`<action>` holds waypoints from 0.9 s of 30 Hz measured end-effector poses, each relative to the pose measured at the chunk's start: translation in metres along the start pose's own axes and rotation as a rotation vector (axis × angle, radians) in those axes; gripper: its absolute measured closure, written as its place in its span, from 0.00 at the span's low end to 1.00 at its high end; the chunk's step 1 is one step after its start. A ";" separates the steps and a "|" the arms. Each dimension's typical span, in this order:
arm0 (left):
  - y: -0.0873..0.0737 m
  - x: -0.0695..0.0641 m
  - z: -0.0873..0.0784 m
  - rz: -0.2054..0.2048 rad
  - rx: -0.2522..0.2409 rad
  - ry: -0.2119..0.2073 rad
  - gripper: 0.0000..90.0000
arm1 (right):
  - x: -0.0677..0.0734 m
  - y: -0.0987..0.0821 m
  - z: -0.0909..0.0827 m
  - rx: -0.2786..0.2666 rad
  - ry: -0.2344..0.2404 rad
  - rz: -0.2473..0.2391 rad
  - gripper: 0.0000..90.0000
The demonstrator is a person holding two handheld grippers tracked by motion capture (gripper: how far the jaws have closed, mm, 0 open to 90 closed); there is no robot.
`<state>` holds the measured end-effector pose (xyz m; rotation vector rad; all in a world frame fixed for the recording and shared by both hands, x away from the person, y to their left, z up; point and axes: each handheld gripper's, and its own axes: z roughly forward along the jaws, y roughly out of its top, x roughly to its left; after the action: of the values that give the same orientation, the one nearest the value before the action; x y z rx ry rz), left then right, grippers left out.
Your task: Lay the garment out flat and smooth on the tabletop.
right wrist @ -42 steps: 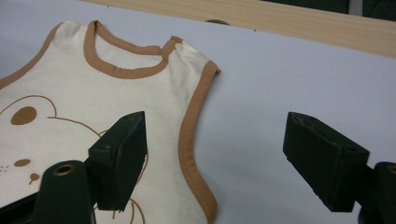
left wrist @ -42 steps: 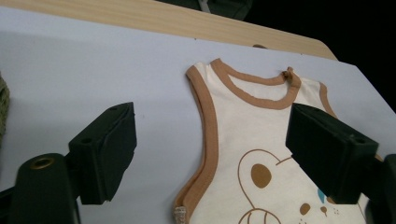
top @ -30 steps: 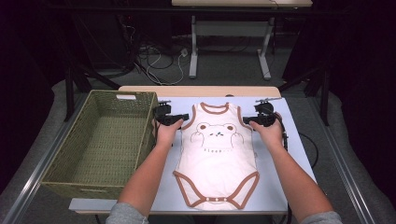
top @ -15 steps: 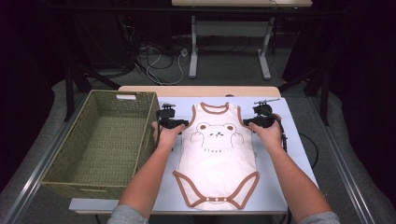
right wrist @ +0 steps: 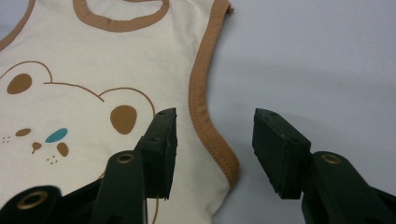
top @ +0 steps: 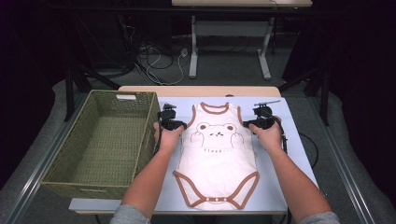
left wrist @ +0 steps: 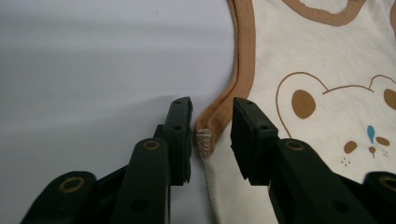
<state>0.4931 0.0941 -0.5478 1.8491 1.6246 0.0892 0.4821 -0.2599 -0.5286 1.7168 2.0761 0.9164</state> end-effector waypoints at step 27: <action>0.001 -0.002 -0.002 0.036 0.012 0.027 0.97 | -0.010 -0.014 0.006 0.055 -0.002 0.020 0.75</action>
<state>0.4926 0.0928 -0.5454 1.8943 1.6136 0.1204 0.4773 -0.2693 -0.5440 1.7685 2.1048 0.8713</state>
